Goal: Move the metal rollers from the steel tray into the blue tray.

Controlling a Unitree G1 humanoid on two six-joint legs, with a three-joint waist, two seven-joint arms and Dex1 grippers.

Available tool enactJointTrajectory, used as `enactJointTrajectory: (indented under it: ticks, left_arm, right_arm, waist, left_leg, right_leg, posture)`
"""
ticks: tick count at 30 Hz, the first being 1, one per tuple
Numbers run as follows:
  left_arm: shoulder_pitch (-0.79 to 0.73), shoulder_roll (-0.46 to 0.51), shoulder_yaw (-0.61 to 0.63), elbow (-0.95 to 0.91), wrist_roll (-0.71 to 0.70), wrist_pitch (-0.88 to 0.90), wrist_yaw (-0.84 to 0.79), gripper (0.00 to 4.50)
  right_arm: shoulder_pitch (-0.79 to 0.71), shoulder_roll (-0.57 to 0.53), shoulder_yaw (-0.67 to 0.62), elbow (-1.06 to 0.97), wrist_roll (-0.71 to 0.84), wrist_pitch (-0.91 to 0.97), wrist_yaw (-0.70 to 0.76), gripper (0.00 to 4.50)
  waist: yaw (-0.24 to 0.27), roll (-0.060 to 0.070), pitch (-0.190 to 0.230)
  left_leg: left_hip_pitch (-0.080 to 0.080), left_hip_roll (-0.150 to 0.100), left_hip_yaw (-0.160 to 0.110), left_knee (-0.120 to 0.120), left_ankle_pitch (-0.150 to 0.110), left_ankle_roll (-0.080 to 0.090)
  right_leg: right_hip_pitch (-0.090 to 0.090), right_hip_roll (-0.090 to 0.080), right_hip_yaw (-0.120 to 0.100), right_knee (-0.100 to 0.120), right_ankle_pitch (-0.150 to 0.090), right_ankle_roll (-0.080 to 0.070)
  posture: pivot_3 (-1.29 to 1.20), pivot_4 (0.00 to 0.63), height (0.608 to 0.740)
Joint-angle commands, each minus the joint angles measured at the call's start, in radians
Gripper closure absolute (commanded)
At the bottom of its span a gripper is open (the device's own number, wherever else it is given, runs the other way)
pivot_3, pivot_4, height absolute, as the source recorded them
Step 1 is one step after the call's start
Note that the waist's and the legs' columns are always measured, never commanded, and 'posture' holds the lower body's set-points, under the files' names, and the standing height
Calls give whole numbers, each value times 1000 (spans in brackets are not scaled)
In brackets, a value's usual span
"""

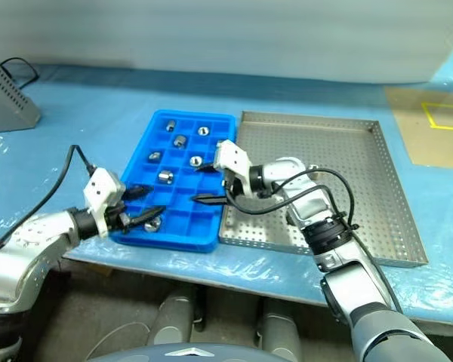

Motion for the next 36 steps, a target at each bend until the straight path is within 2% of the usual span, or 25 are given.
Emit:
enactJointTrajectory:
  ticks: [1, 4, 8, 14, 19, 26, 32, 36]
  left_arm:
    - [-137, -41, -16, -25, -71, 11, 6, 1382]
    - [-230, -86, -98, 24, -103, 48, -34, 1382]
    - [-299, -116, -229, 142, -40, -6, -110, 1382]
    - [-366, -176, -334, 305, 35, -115, -189, 1382]
    - [-372, -213, -344, 337, 49, -135, -201, 1382]
    - [-358, -206, -345, 318, 83, -142, -199, 1382]
    - [-332, -170, -326, 275, 88, -132, -191, 1382]
    - [-332, -170, -307, 280, 73, -137, -182, 1382]
  right_arm:
    - [-42, -64, -118, 33, -3, -20, -60, 804]
    - [-45, -143, -164, 101, -36, -58, -90, 804]
    - [-2, -224, -172, 75, -67, -85, -74, 804]
    - [104, -273, -185, -7, -63, -43, -93, 804]
    - [138, -271, -176, 14, -100, -50, -138, 804]
    - [158, -286, -176, 60, -120, -63, -137, 804]
    - [321, -414, -299, -232, 44, 121, -35, 804]
    - [428, -466, -329, -322, 60, 170, -39, 804]
  waist:
    - [-3, 0, 0]
    - [-7, -1, 0]
    - [-30, -1, -1]
    - [-70, -1, -1]
    - [-85, -1, -1]
    - [-83, -1, -1]
    - [-75, 0, -1]
    - [-80, 0, -1]
  left_leg:
    - [0, 0, 0, 1, 0, 0]
    - [0, -2, 0, 4, 0, 0]
    - [0, 0, 1, 3, 0, 1]
    - [-4, 1, 1, 2, 0, 2]
    - [-3, 1, 1, 4, 0, 2]
    - [0, 2, 1, 6, 0, 2]
    - [-2, 1, 1, 6, -1, 4]
    - [0, 2, 1, 6, -2, 5]
  right_leg:
    - [1, 0, 0, 0, 0, 0]
    - [2, -1, 1, 0, 1, 0]
    - [1, 0, 1, 0, 1, 0]
    - [-3, 2, 1, 0, 0, -2]
    - [-2, 2, 1, 1, 0, -2]
    - [0, 2, 1, 4, 0, -2]
    - [1, 2, 0, 1, 0, -2]
    - [3, 1, 0, -1, 0, -2]
  posture:
    - [119, 150, 740]
    - [96, 150, 740]
    - [38, 150, 740]
    - [-30, 150, 740]
    - [-43, 150, 740]
    - [-27, 150, 740]
    - [-53, 150, 740]
    - [-82, 150, 740]
